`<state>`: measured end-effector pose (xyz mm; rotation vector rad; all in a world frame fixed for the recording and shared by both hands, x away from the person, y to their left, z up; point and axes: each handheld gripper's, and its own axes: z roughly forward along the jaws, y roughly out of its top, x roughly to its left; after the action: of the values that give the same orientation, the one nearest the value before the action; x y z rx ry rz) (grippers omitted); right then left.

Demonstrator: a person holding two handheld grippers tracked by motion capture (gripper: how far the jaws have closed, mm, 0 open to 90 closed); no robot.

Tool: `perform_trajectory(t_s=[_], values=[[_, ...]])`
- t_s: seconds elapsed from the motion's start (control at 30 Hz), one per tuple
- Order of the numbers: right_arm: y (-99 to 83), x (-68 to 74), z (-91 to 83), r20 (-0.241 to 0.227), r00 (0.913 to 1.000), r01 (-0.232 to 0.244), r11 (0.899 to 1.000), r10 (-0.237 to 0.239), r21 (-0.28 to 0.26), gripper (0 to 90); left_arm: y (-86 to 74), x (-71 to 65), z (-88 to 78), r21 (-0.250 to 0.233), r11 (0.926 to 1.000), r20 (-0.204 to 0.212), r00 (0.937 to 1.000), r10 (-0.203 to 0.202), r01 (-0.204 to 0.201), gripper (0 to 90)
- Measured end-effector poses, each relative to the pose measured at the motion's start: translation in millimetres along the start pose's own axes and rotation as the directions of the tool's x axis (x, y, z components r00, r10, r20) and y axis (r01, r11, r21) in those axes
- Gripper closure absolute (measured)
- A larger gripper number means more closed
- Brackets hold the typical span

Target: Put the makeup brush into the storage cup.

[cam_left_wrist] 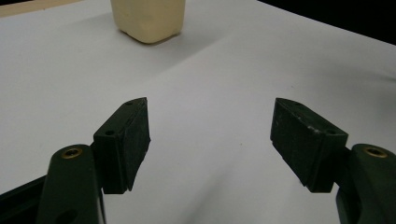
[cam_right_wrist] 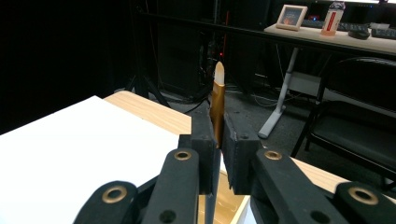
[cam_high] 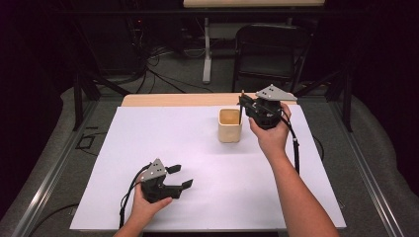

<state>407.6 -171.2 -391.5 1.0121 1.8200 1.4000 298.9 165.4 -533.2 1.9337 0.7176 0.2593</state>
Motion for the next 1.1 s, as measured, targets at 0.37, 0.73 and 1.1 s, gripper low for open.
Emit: perform_trajectory(t_s=[0.37,0.73,1.1], values=[[-1.5,-0.5,4.7,0.004,1.0000,0.001,1.000,-0.001,0.011,83.4,0.0,0.1,-0.2,0.000,1.0000,0.000,1.0000,0.000,0.000,28.5],[-2.3,-0.6,11.9,0.020,0.9998,0.005,1.000,-0.005,0.018,83.4,0.1,0.3,-0.6,-0.001,1.0000,0.000,1.0000,0.000,0.000,28.6],[-2.2,-1.4,20.1,0.029,0.9996,-0.001,1.000,0.000,0.020,83.4,0.2,0.5,-1.7,-0.006,1.0000,0.000,1.0000,-0.004,0.004,28.5]])
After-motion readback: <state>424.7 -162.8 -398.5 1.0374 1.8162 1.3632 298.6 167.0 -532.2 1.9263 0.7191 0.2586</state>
